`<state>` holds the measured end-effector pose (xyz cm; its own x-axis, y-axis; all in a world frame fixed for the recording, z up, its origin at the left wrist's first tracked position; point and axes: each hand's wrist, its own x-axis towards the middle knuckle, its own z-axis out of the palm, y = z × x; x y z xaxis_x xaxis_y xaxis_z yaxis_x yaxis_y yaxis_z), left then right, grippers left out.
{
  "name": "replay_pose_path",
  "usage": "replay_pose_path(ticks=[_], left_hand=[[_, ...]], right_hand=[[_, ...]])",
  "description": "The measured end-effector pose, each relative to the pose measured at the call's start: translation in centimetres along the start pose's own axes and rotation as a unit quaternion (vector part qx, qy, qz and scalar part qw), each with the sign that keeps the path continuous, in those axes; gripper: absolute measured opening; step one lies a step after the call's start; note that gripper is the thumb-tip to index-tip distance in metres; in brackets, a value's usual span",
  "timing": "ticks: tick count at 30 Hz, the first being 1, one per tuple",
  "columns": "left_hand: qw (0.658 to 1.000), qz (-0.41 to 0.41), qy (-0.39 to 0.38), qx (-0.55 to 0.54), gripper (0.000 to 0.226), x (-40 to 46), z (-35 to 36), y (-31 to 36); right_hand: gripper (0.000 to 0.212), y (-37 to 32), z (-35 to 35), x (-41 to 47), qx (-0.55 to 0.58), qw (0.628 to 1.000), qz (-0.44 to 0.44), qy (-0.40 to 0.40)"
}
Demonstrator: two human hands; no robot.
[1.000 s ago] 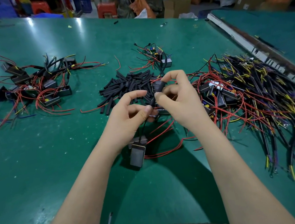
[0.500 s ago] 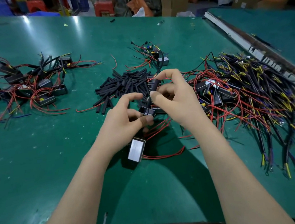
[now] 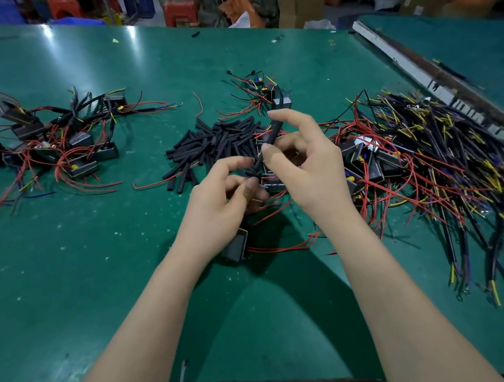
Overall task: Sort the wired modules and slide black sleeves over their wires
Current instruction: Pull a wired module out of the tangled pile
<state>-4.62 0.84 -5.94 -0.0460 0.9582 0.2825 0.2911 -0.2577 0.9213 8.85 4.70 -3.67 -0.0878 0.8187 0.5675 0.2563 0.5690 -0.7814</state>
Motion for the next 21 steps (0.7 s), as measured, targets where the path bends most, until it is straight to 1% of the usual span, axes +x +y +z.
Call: replay_pose_path(ticks=[2,5,8,10,12,16,19,21], left_hand=[[0.997,-0.012,0.012,0.077,0.004,0.01,-0.06,-0.12],[0.987,-0.027,0.036,0.152,0.024,0.00,-0.39,-0.24],[0.981,-0.032,0.026,0.189,0.022,0.05,-0.61,0.06],[0.980,-0.023,0.022,0.195,0.017,-0.01,-0.66,0.22],[0.978,-0.008,0.032,0.205,0.015,-0.09,-0.76,0.30],[0.979,0.007,0.039,0.198,0.014,-0.10,-0.60,0.17],[0.979,0.020,0.041,0.198,0.015,-0.17,-0.18,0.03],[0.980,0.025,0.052,0.192,0.015,-0.27,-0.04,0.00]], right_hand=[[0.036,0.18,0.12,-0.05,-0.033,0.999,-0.003,-0.001],[0.036,0.23,0.35,-0.14,-0.072,0.997,-0.015,0.004],[0.037,0.35,0.63,-0.27,-0.091,0.996,-0.023,0.012],[0.037,0.54,0.57,-0.22,-0.092,0.996,-0.016,0.013],[0.037,0.82,0.35,-0.07,-0.066,0.998,-0.001,0.005],[0.039,0.76,0.42,-0.07,-0.013,1.000,0.021,0.002],[0.044,0.56,0.78,-0.21,-0.018,1.000,0.020,0.004],[0.046,0.69,0.68,-0.04,-0.007,0.999,0.039,0.000]])
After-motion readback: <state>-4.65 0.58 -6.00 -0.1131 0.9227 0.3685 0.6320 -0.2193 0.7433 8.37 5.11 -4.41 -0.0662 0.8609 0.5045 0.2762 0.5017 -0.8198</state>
